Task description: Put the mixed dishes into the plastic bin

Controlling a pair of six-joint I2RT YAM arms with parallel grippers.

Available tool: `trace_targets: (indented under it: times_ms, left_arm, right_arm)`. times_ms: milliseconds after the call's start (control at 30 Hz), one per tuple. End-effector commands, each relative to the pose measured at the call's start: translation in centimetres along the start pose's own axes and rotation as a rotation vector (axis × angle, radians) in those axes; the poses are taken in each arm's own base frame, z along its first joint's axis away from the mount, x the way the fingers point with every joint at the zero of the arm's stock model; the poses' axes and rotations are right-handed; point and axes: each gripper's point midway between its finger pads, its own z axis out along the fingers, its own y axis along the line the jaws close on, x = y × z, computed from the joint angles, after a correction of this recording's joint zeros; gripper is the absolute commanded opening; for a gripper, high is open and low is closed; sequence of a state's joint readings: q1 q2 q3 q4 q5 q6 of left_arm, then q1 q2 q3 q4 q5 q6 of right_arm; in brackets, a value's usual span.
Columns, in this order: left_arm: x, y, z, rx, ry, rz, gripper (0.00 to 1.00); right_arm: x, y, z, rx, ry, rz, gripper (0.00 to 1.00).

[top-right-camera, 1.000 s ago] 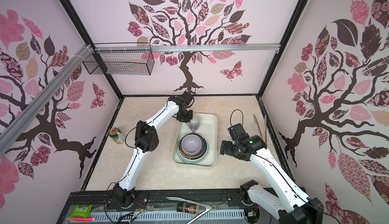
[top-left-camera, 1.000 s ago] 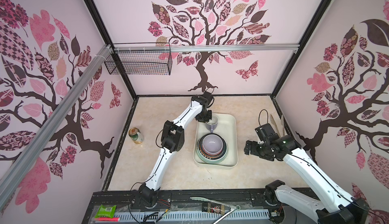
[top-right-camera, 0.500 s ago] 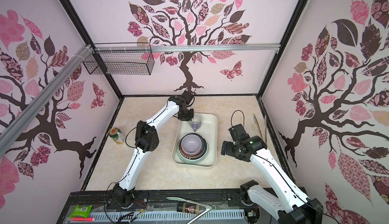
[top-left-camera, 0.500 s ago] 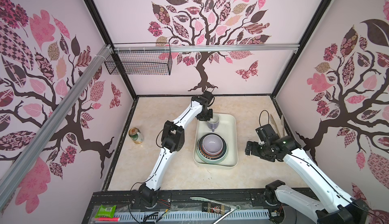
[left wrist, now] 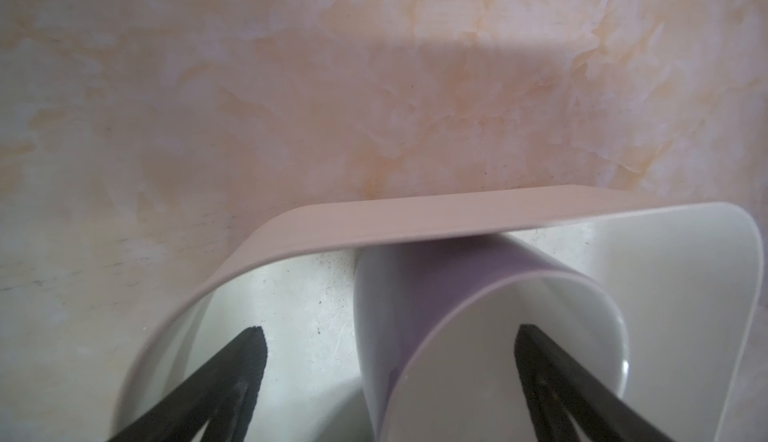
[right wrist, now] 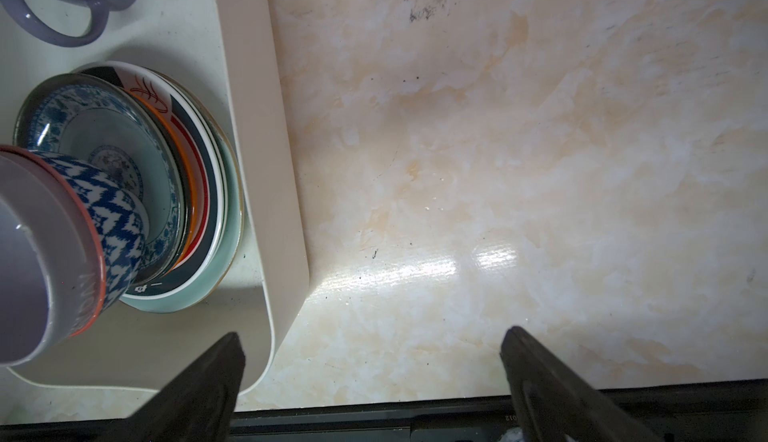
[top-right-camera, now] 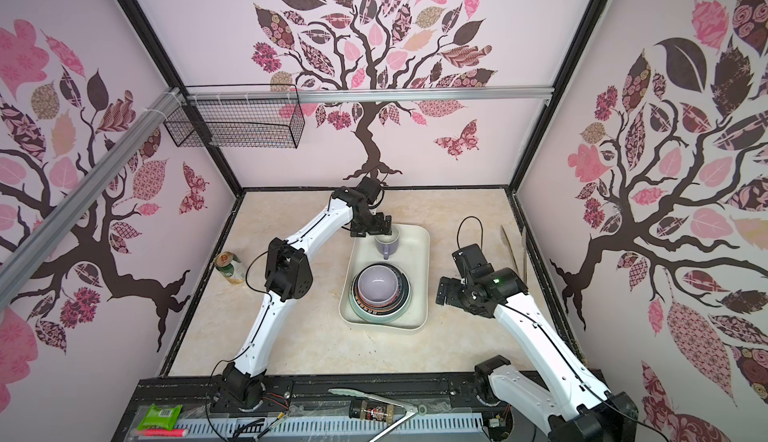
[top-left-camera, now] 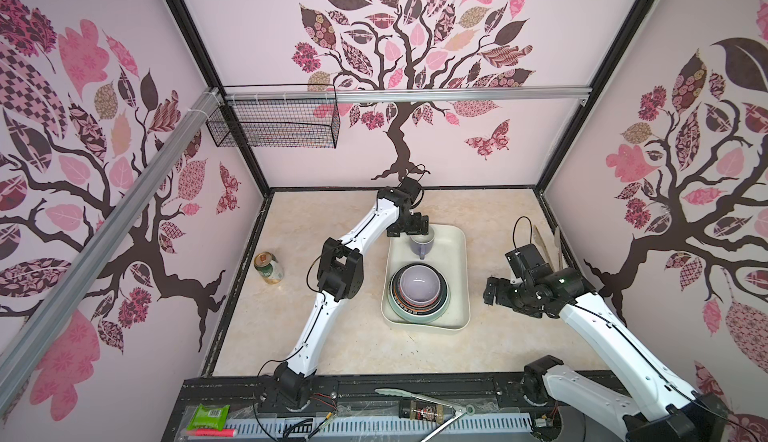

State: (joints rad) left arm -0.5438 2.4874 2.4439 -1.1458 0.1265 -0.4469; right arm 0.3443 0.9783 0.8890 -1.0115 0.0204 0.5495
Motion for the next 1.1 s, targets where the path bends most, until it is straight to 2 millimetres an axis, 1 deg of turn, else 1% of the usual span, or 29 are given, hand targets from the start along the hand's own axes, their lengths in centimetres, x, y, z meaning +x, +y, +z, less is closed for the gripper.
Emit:
trace_targets:
  times_ms: [0, 100, 200, 233, 300, 367, 400, 467, 500, 533, 567, 633, 667, 733, 767, 800, 867, 933, 1000, 1067]
  left_arm:
    - [-1.4, -0.5, -5.0, 0.021, -0.089, 0.023, 0.98]
    - [-1.6, -0.2, -8.1, 0.031, -0.123, 0.012, 0.98]
    - [-1.4, 1.1, -11.8, 0.031, -0.171, 0.008, 0.98]
    - [-1.3, 1.8, -13.5, 0.029, -0.200, 0.008, 0.98]
    - [-1.0, 3.9, -16.1, 0.018, -0.272, -0.008, 0.98]
    - [-0.7, 7.6, -18.3, 0.004, -0.371, -0.036, 0.98]
    - [-0.5, 10.1, -18.9, -0.023, -0.404, -0.075, 0.98]
    - [0.3, 16.1, -20.6, -0.066, -0.487, -0.184, 0.98]
    - [0.7, 18.8, -21.1, -0.095, -0.522, -0.238, 0.98]
    - [1.4, 21.9, -21.3, -0.133, -0.561, -0.303, 0.98]
    - [2.2, 24.3, -21.4, -0.162, -0.592, -0.348, 0.98]
    - [3.6, 27.5, -21.7, -0.251, -0.646, -0.384, 0.98]
    - [4.6, 28.4, -21.5, -0.311, -0.652, -0.363, 0.98]
    - [6.2, 29.4, -21.3, -0.401, -0.674, -0.334, 0.98]
    - [6.8, 29.4, -21.1, -0.422, -0.698, -0.302, 0.98]
    - [7.1, 29.1, -20.9, -0.436, -0.719, -0.251, 0.98]
    - [7.8, 28.9, -19.8, -0.484, -0.728, -0.168, 0.98]
    - [7.8, 29.4, -19.2, -0.511, -0.757, -0.153, 0.98]
    - [7.4, 30.3, -19.1, -0.490, -0.802, -0.170, 0.98]
    - [7.1, 31.2, -19.2, -0.434, -0.856, -0.208, 0.98]
  right_arm:
    - [-0.9, 0.7, -0.7, -0.022, -0.021, -0.011, 1.00]
    - [-1.5, 0.9, -1.0, -0.025, -0.037, -0.023, 1.00]
    - [-2.4, 0.5, -1.2, 0.014, -0.071, -0.028, 1.00]
    - [-2.8, 0.4, -1.4, 0.022, -0.086, -0.034, 1.00]
    - [-3.7, 0.5, -1.7, 0.029, -0.115, -0.042, 1.00]
    - [-5.0, 0.5, -2.2, 0.037, -0.153, -0.047, 0.99]
    - [-5.5, 0.5, -2.3, 0.045, -0.167, -0.048, 0.99]
    - [-6.7, 0.8, -2.8, 0.057, -0.195, -0.055, 0.99]
    - [-7.2, 0.8, -2.9, 0.064, -0.207, -0.055, 1.00]
    - [-7.9, 0.8, -3.0, 0.073, -0.225, -0.052, 1.00]
    - [-8.5, 0.8, -3.1, 0.082, -0.246, -0.049, 1.00]
    - [-9.9, 0.7, -3.2, 0.106, -0.305, -0.042, 0.99]
    - [-10.7, 0.6, -3.3, 0.121, -0.344, -0.039, 0.99]
    - [-12.3, -0.1, -3.3, 0.162, -0.438, -0.020, 0.99]
    - [-13.0, -0.7, -3.2, 0.187, -0.487, 0.004, 1.00]
    - [-13.7, -0.8, -3.1, 0.194, -0.536, 0.009, 0.99]
    - [-14.8, -0.8, -2.7, 0.177, -0.647, 0.004, 1.00]
    - [-15.5, -0.7, -2.4, 0.169, -0.727, -0.011, 0.99]
    - [-16.0, -0.1, -1.8, 0.150, -0.778, -0.086, 1.00]
    - [-16.4, -0.7, -1.2, 0.210, -0.824, -0.140, 0.99]
